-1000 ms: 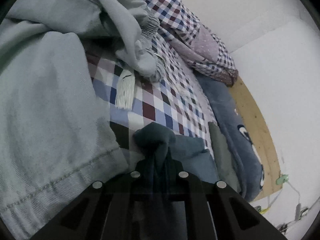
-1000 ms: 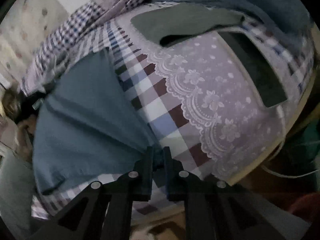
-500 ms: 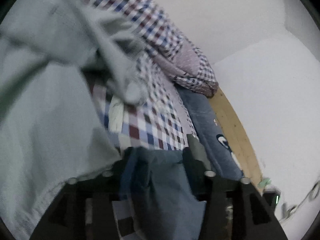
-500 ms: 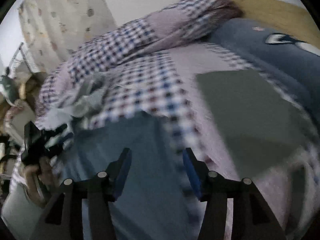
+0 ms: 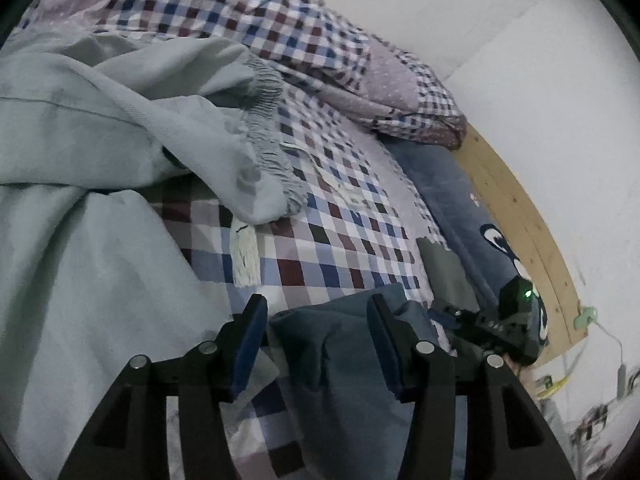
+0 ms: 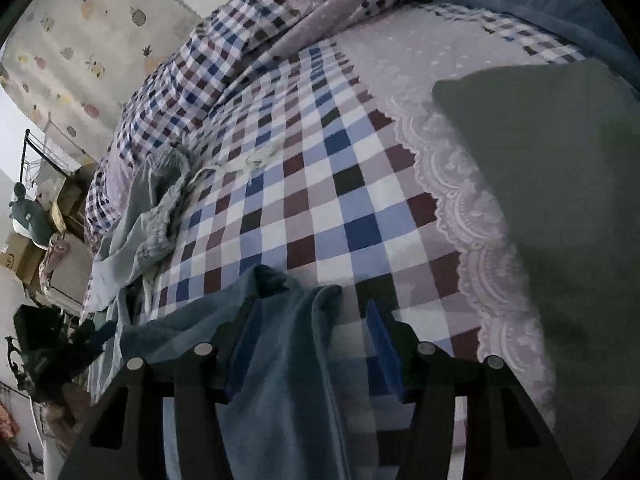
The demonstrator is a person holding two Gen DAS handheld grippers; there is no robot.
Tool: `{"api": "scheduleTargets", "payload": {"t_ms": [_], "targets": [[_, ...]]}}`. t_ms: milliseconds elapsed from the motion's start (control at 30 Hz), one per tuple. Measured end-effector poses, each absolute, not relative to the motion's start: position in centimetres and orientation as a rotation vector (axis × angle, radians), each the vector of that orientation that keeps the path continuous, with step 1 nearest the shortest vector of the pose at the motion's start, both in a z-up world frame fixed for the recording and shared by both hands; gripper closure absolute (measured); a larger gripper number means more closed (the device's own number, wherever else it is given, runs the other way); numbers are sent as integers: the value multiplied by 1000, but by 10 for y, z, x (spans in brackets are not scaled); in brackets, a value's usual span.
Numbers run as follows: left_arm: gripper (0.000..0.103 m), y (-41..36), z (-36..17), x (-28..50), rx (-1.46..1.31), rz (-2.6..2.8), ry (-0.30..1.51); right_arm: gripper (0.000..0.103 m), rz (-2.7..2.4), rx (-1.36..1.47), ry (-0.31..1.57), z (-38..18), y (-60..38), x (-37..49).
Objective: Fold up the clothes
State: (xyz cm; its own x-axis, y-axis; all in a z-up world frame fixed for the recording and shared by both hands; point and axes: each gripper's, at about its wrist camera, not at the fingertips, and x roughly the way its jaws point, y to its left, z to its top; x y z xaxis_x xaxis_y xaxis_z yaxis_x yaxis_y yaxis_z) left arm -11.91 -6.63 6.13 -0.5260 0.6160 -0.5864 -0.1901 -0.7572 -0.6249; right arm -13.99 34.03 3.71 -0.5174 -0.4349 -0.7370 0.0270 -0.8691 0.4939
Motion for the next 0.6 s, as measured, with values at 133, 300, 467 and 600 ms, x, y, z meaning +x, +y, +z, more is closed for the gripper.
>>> {"api": "scheduleTargets", "payload": {"t_ms": [133, 300, 467, 600], "targets": [[48, -48, 75, -113, -1185, 2312, -598, 45, -2431, 1379, -578, 34, 335, -142], [64, -14, 70, -110, -1270, 2355, -414, 45, -2413, 1385, -587, 31, 336, -143], [81, -6, 53, -112, -1324, 2414, -337, 45, -2391, 1400, -582, 26, 332, -145], [103, -20, 40, -115, -1321, 2430, -434, 53, -2392, 1393, -546, 25, 325, -145]]}}
